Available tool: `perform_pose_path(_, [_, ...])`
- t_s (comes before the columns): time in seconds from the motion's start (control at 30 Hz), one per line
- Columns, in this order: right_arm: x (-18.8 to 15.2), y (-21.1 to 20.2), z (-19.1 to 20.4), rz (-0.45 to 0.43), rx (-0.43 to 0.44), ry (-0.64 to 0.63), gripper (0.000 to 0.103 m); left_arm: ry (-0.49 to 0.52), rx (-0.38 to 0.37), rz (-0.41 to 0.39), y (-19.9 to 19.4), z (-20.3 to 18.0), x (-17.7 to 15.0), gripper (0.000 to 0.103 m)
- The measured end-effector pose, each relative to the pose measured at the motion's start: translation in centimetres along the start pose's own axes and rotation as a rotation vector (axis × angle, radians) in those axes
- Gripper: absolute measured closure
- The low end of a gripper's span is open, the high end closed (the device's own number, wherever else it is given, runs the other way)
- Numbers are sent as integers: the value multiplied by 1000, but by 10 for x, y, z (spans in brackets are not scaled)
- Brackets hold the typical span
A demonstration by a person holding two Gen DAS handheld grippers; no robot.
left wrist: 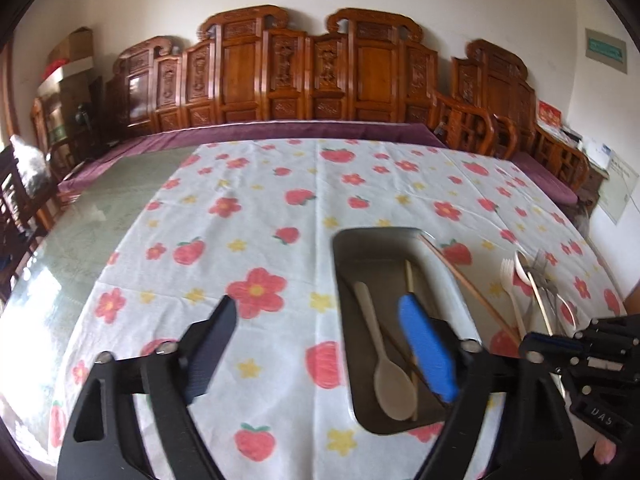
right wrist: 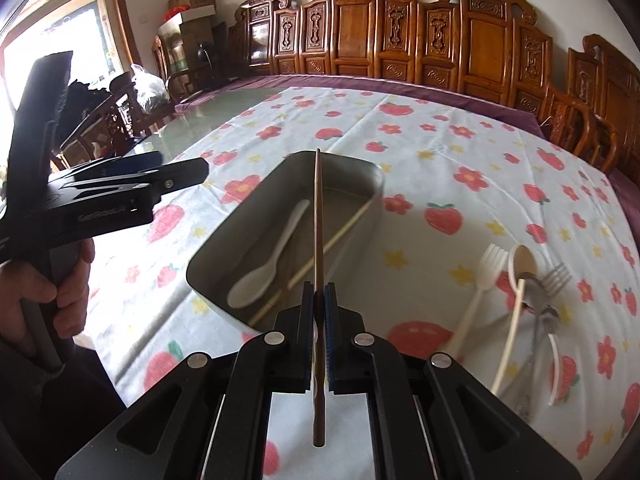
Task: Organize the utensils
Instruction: 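Carry the held dark chopstick into the metal tray and open the right tool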
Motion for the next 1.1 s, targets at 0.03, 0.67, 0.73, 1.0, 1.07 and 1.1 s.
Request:
perform_pose_path(0.03, [2, 4, 1, 4, 6, 10, 97, -10, 6, 0, 0, 4, 0, 18])
perform_pose_path(0.67, [31, 63, 13, 76, 67, 164, 97, -95, 12, -15, -8, 47, 4, 17])
perform_pose_path(0.73, [27, 68, 14, 87, 49, 163, 97, -92, 10, -14, -8, 46, 3, 17])
perform_pose_path(1.0, [27, 77, 13, 78, 89, 183, 97, -78, -3, -7, -7, 36, 3, 17])
perform_pose_path(1.07, [30, 80, 10, 83, 95, 195, 97, -74, -2, -6, -7, 35, 2, 17])
perform_pose_path(1.1, [32, 80, 9, 75, 101, 197, 97, -72, -2, -7, -7, 34, 2, 17])
Point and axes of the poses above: each gripper's, at about its wrist camera, not at the fingertips, and y roughly the way its jaws point, z to its left, x to its top, the point moved 7 cm from there along y, roughly the way its jaws point, and after that the axes turned 4 degrees about z, right-handed, at the moved point
